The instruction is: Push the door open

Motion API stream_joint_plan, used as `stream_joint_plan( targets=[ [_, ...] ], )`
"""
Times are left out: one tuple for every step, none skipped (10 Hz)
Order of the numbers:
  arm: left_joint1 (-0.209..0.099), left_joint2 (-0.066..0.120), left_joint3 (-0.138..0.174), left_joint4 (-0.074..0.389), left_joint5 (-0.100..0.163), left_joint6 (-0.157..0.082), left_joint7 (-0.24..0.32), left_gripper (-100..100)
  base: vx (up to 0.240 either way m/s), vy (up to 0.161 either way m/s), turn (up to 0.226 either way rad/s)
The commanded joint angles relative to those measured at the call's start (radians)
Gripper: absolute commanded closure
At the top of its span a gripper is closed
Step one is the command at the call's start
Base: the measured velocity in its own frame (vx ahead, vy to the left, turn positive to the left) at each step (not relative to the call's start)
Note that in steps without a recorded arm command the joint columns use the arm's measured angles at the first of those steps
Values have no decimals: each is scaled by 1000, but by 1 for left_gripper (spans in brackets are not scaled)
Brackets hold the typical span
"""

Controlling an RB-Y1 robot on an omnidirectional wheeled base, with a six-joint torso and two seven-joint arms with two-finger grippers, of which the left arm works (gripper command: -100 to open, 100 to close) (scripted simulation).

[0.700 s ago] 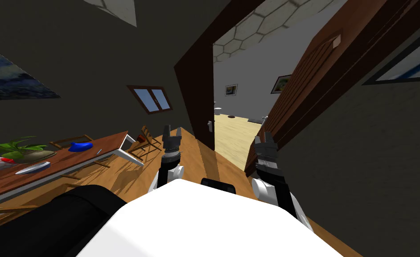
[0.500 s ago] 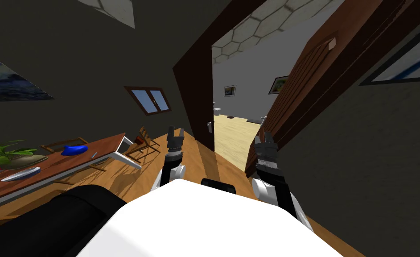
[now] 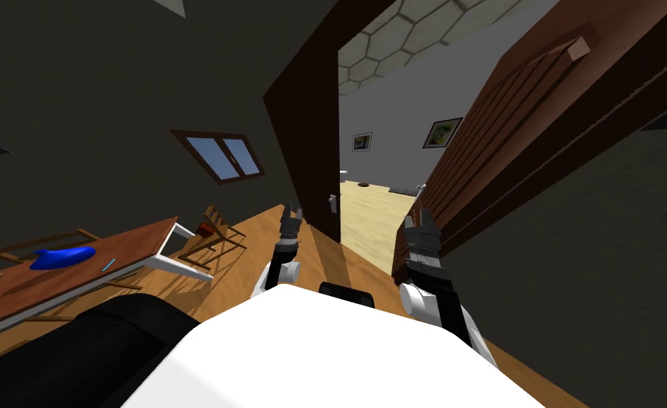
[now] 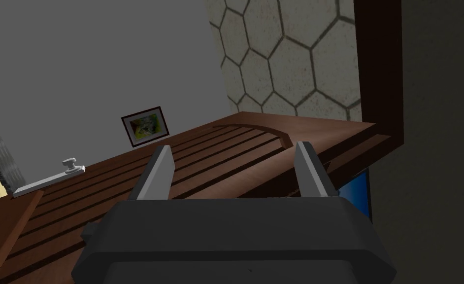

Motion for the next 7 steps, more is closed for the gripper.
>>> stream_joint_plan(
  targets=[
    [-17,10,-7,36,2,15,7,-100,66,74,-93],
    [-28,14,-15,61,2,25,10,-100,76,89,-89],
    [-40,18,-22,86,2,34,12,-100,90,104,-91],
    [-52,22,-30,111,2,44,15,-100,84,112,-75],
    [-64,26,-38,137,2,54,17,-100,86,105,-103],
    [-76,30,-46,164,1,64,20,-100,75,87,-108],
    [-89,33,-54,190,1,74,23,-100,84,93,-76]
  ],
)
